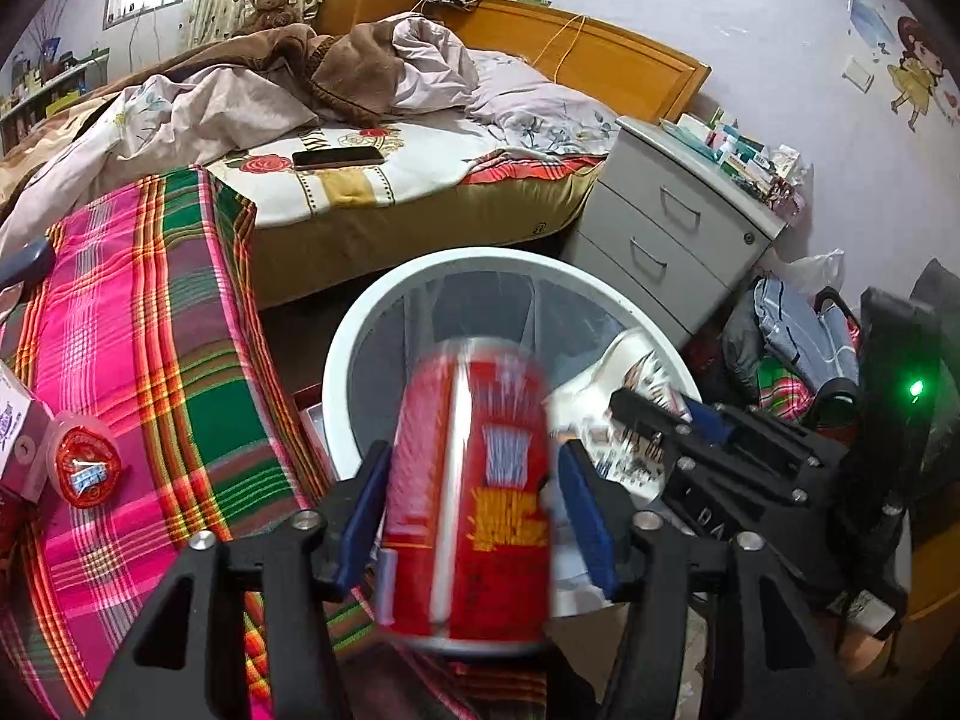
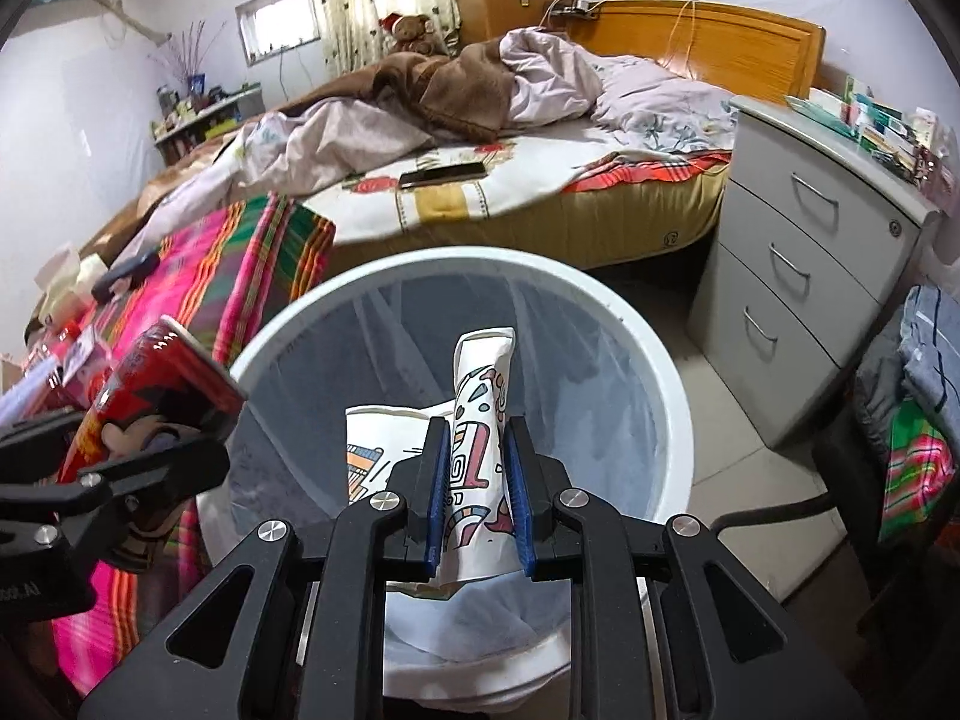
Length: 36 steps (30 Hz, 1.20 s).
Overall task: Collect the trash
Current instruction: 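Carry the can and paper cup over the white bin and open both tools, then grasp the white yogurt cup with the left tool while the right grasps the red jelly cup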
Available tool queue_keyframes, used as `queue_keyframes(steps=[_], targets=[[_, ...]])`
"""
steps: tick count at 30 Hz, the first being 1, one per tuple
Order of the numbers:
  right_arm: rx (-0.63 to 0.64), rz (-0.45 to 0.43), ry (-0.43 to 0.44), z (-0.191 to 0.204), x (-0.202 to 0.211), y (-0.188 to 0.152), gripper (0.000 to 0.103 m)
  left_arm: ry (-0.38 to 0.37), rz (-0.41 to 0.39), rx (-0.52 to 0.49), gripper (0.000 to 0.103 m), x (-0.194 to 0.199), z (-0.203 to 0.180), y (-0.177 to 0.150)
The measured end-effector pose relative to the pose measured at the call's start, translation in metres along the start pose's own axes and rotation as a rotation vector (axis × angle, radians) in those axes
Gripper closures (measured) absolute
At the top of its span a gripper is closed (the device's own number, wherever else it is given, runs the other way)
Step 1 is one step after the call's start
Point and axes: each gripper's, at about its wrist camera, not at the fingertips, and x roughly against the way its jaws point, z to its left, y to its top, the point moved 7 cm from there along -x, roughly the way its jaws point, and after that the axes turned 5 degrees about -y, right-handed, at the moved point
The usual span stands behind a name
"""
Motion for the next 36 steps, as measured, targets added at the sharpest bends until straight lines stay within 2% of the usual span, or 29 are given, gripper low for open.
queue_keyframes(steps=[2,3,4,6,11,21,30,36], targets=[[0.005,-0.002,-0.019,-0.003,0.000,-0.001,0.081,0.001,-0.009,-0.001,0.035,0.002,0.001,0.001],[0.007,-0.008,-0.026,-0.003,0.003,-0.001,0.073,0.002,-0.017,0.002,0.031,0.004,0.002,0.002],[0.002,-0.011,-0.024,-0.004,0.004,-0.001,0.060,0.005,-0.022,0.008,0.030,0.006,0.003,0.003],[-0.013,-0.017,-0.018,-0.006,0.006,0.001,0.046,0.003,-0.031,0.012,0.030,0.010,0.006,0.004],[-0.034,-0.043,-0.011,-0.002,0.015,0.003,0.046,0.029,-0.069,0.004,0.030,0.027,0.012,0.002],[-0.039,-0.089,0.036,0.025,0.032,0.006,0.046,0.090,-0.142,0.050,0.030,0.074,0.041,-0.015],[0.005,-0.128,0.120,0.070,0.049,0.006,0.046,0.226,-0.228,0.112,0.029,0.135,0.088,-0.045],[0.051,-0.132,0.175,0.105,0.052,0.005,0.046,0.283,-0.277,0.172,0.028,0.171,0.121,-0.066]])
